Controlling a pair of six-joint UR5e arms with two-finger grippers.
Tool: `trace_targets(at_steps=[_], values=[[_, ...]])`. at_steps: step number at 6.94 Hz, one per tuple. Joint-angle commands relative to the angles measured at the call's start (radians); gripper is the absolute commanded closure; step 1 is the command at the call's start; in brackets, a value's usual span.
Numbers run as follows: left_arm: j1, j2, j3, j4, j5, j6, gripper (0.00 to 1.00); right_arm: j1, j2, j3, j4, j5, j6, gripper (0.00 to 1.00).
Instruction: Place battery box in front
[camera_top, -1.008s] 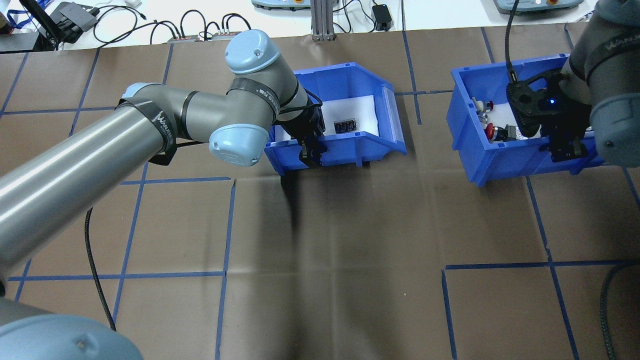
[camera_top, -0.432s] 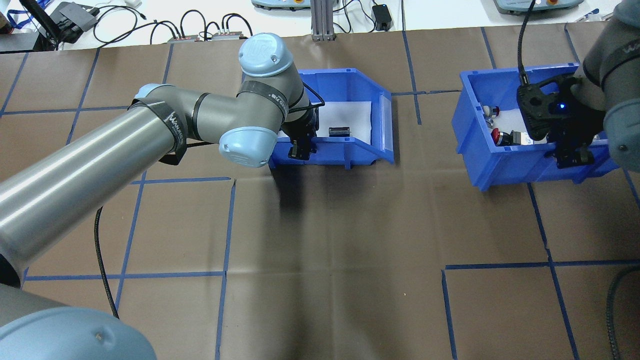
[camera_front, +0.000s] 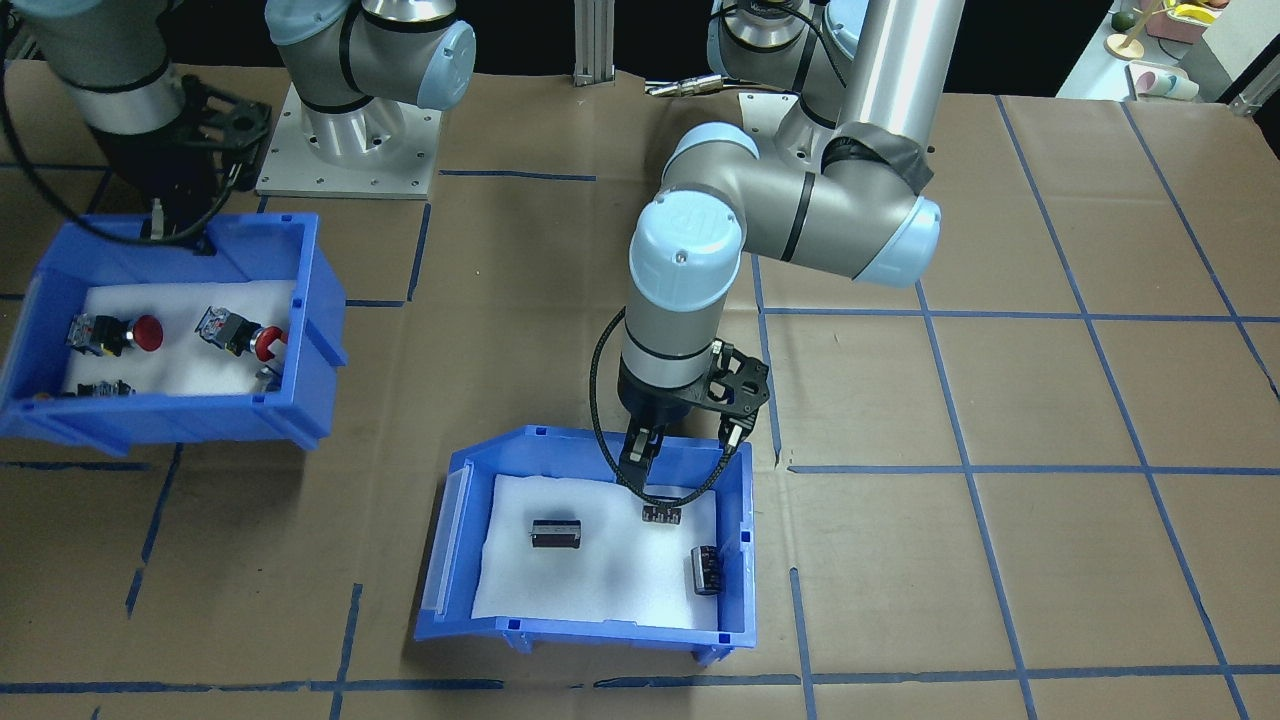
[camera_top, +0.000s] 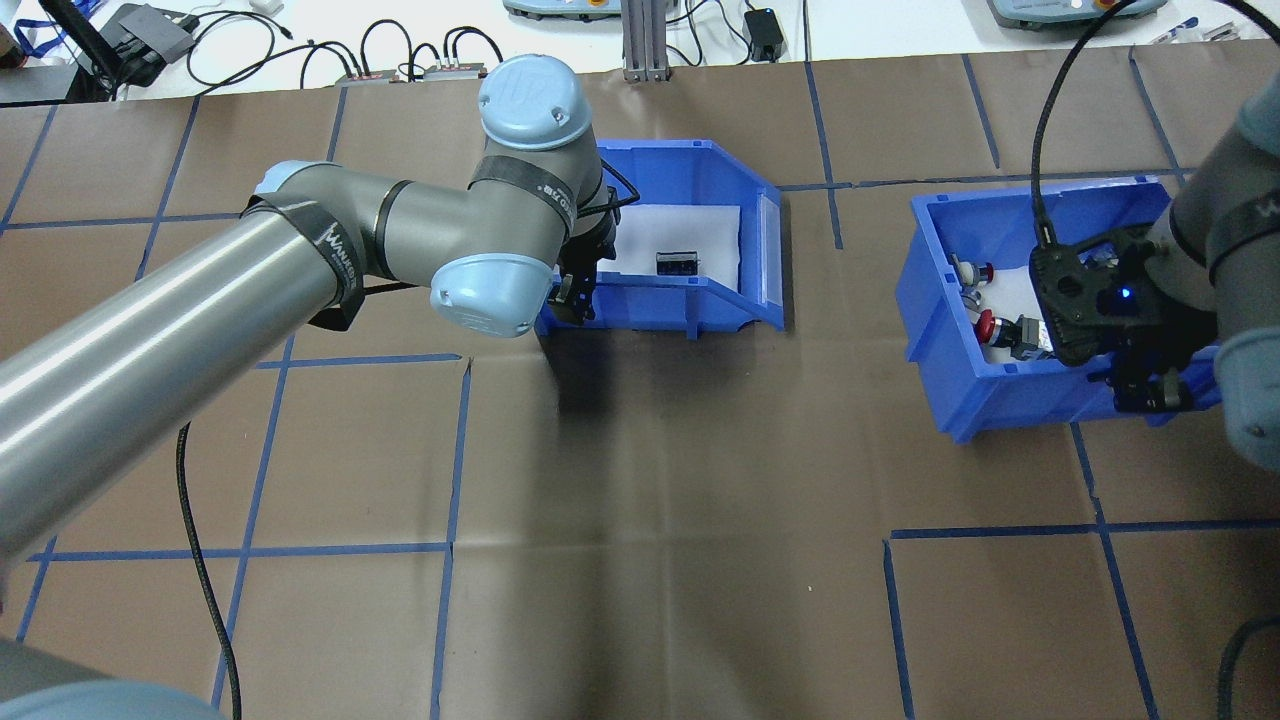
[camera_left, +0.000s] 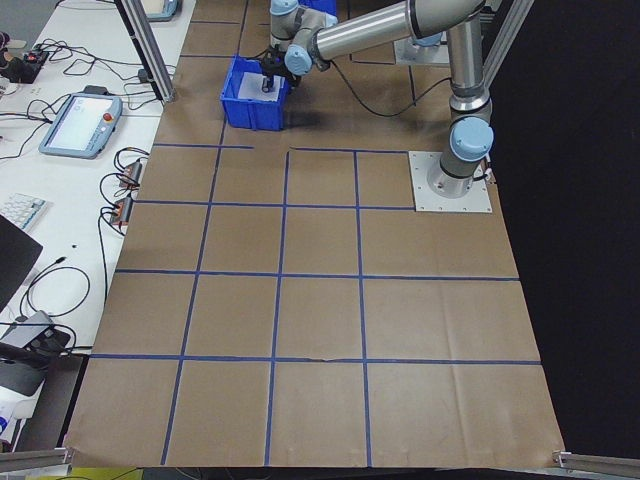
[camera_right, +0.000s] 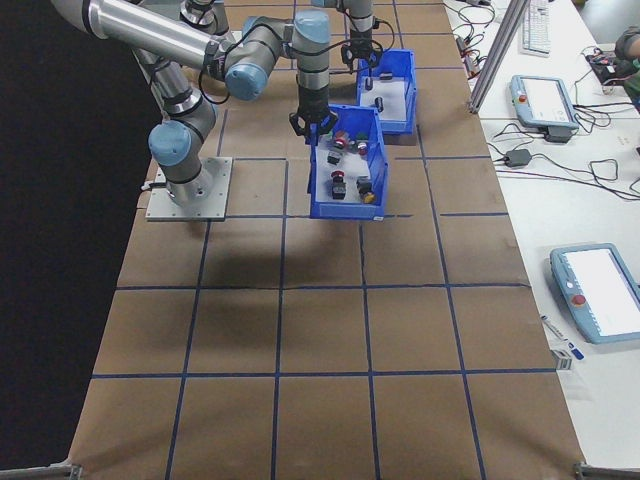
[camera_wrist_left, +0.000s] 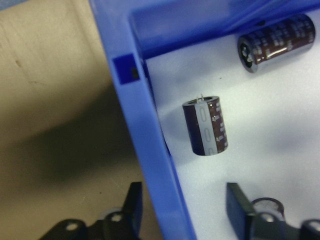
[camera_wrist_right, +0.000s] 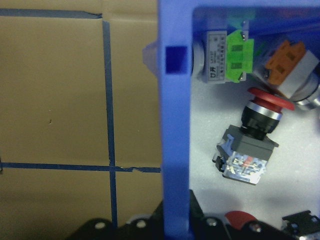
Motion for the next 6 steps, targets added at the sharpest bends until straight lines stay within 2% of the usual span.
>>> trace_targets(at_steps=[1, 2, 4, 6], values=[[0.008, 0.147, -0.018, -0.179, 0.036, 0.126, 0.01, 0.057, -0.094, 0.098, 0.025, 0.045, 0.009, 0.98], [0.024, 0.206, 0.001, -0.253, 0.079, 0.366, 0.01, 0.141, -0.105, 0.101, 0.026, 0.045, 0.073, 0.98], [0.128, 0.330, 0.005, -0.415, 0.072, 0.671, 0.01, 0.337, -0.096, 0.103, 0.017, 0.044, 0.296, 0.98], [0.232, 0.382, 0.014, -0.442, 0.072, 1.206, 0.01, 0.497, -0.054, 0.101, 0.005, 0.033, 0.496, 0.98]])
